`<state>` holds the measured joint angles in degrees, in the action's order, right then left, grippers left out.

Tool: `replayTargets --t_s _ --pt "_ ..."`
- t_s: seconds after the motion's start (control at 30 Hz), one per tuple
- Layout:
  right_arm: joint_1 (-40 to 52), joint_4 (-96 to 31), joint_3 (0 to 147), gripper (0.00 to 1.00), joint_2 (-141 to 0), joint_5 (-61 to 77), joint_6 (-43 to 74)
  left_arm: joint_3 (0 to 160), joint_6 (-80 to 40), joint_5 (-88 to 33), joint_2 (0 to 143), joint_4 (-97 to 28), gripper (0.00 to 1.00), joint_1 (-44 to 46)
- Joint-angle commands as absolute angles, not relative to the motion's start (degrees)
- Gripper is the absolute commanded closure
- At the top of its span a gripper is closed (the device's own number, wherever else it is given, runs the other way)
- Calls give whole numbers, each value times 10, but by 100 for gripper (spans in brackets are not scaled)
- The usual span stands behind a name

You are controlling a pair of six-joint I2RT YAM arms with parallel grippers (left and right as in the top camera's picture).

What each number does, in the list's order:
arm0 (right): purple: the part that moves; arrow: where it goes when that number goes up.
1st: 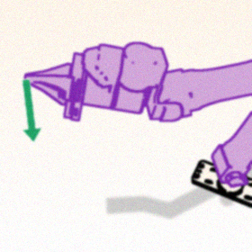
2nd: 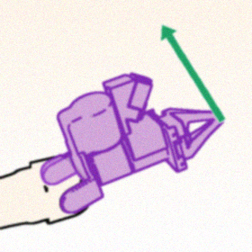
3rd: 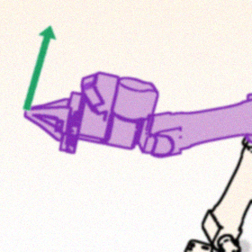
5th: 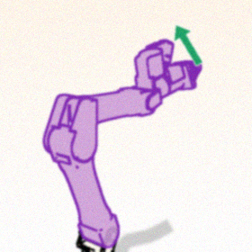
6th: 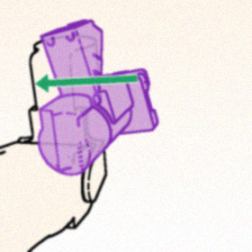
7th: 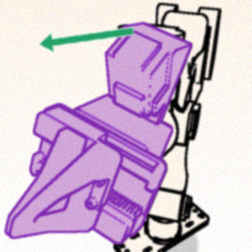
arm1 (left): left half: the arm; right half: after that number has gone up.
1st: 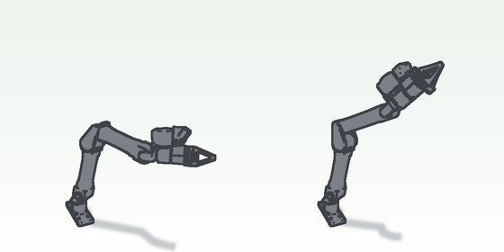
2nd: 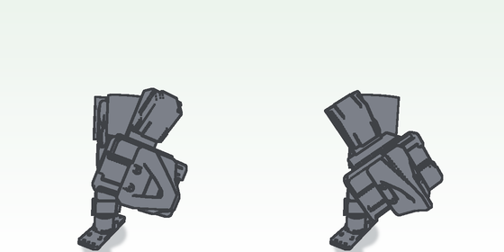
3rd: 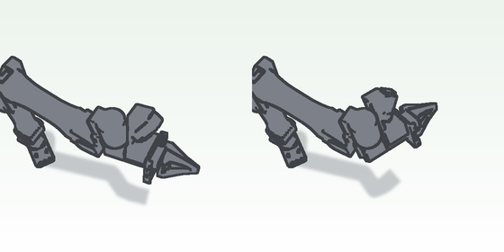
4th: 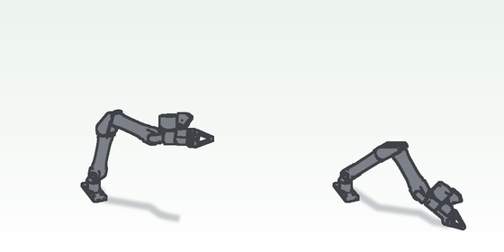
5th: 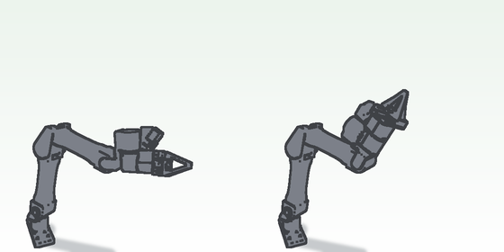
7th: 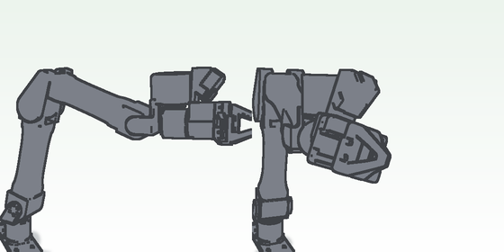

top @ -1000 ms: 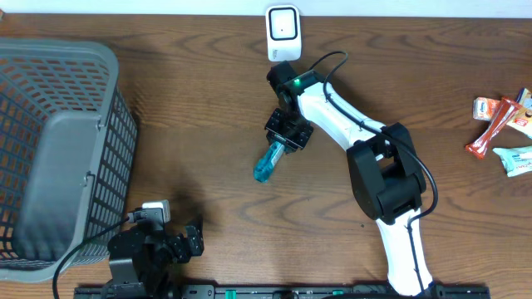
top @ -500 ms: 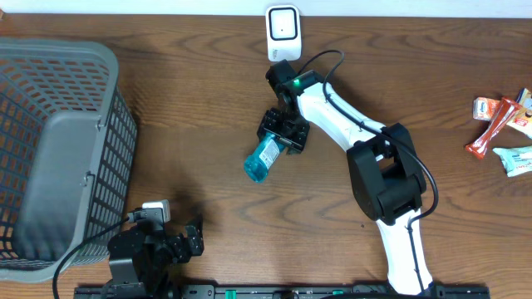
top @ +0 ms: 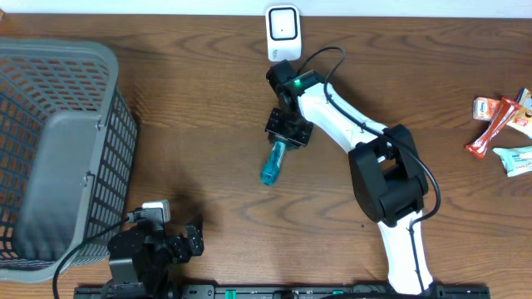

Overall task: Scan the item barcode
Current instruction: 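Lift the bottle by its cap with the right gripper toward the scanner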

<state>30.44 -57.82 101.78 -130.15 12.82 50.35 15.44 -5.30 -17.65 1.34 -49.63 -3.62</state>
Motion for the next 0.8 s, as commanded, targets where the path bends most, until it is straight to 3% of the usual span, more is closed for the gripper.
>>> replayTargets --t_s 0.0,0.13,0.37,0.53,0.6,0.77 --pt "311 -574 1013 84 -1285 106 495 155 -50 -175 10 -501 2 -34" --pt "311 -560 1013 99 -1285 102 464 155 -50 -175 10 -502 2 -34" --pt "311 -534 999 99 -1286 80 358 155 -50 -175 10 -501 2 -34" --pt "311 -508 958 99 -1286 46 357 155 -50 -175 10 -502 2 -34" --pt "311 -494 947 96 -1286 46 357 155 -50 -175 10 -502 2 -34" --pt "311 -455 927 75 -1286 46 345 155 -50 -175 10 -501 2 -34"
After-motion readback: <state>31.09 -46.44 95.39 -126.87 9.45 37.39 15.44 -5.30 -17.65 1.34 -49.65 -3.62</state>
